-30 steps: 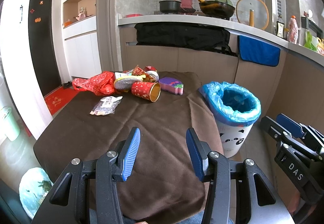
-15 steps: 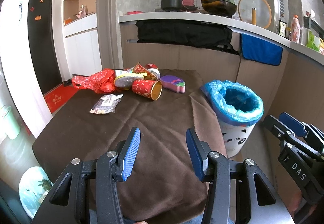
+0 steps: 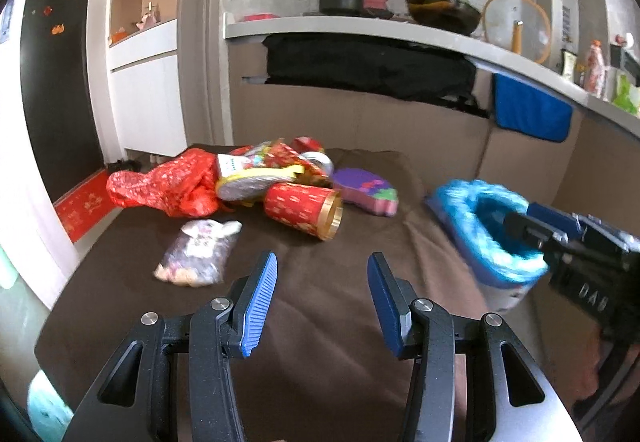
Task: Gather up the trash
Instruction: 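Reach the left tool to the yellow sponge while the right tool reaches the red wrapper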
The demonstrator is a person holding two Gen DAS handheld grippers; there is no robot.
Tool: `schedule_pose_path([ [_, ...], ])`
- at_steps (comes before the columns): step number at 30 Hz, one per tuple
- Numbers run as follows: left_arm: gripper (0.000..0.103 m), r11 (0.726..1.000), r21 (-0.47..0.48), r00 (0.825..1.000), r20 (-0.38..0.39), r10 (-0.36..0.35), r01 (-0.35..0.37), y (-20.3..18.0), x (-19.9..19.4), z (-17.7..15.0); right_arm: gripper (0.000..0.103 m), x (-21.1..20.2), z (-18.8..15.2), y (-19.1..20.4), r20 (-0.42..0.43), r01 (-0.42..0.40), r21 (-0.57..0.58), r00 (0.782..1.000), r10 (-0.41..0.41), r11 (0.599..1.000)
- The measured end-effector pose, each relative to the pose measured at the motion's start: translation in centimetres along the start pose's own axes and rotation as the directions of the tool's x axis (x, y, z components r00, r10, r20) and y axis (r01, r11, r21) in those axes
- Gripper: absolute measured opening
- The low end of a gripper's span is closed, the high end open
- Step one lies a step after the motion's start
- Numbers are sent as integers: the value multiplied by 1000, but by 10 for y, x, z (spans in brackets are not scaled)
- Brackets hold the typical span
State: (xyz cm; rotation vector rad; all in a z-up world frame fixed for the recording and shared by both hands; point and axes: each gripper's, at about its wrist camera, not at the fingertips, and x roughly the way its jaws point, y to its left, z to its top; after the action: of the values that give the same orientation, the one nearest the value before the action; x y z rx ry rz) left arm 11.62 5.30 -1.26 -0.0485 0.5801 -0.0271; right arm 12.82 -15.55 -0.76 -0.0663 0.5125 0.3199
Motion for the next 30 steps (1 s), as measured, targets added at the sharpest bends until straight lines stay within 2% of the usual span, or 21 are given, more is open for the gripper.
schedule_pose_path([
  [4, 48, 1000, -20, 1000, -12, 21, -21, 30, 32, 12, 41, 55, 21, 6, -44, -92, -32, 995, 91, 995],
  [10, 49, 998, -48, 998, -64, 24, -28, 66, 71, 22, 41, 136, 45, 36, -142, -219, -94, 968, 205, 971],
  [16, 49, 996, -82, 993, -119, 22, -32, 91, 108, 35, 39, 191, 69, 55, -189, -223, -162, 963, 191, 961],
  [19, 49, 996, -87, 986, -167, 12, -27, 99, 123, 41, 39, 219, 80, 56, -254, -258, -132, 942, 219, 957],
  [21, 49, 997, -62, 983, -184, 31, -44, 102, 128, 46, 38, 234, 86, 60, -282, -281, -127, 930, 236, 951],
  [23, 49, 998, -37, 983, -177, 47, -54, 105, 129, 52, 35, 249, 93, 67, -294, -292, -130, 924, 244, 948],
  [27, 49, 999, -46, 982, -191, -9, 1, 115, 138, 64, 31, 270, 104, 86, -317, -359, -116, 897, 308, 926],
  [28, 49, 999, -41, 981, -194, -17, 9, 115, 140, 65, 28, 279, 106, 96, -330, -364, -132, 893, 305, 922],
  [30, 49, 999, -20, 980, -197, -36, 33, 112, 144, 67, 13, 284, 107, 100, -346, -357, -139, 892, 292, 924],
])
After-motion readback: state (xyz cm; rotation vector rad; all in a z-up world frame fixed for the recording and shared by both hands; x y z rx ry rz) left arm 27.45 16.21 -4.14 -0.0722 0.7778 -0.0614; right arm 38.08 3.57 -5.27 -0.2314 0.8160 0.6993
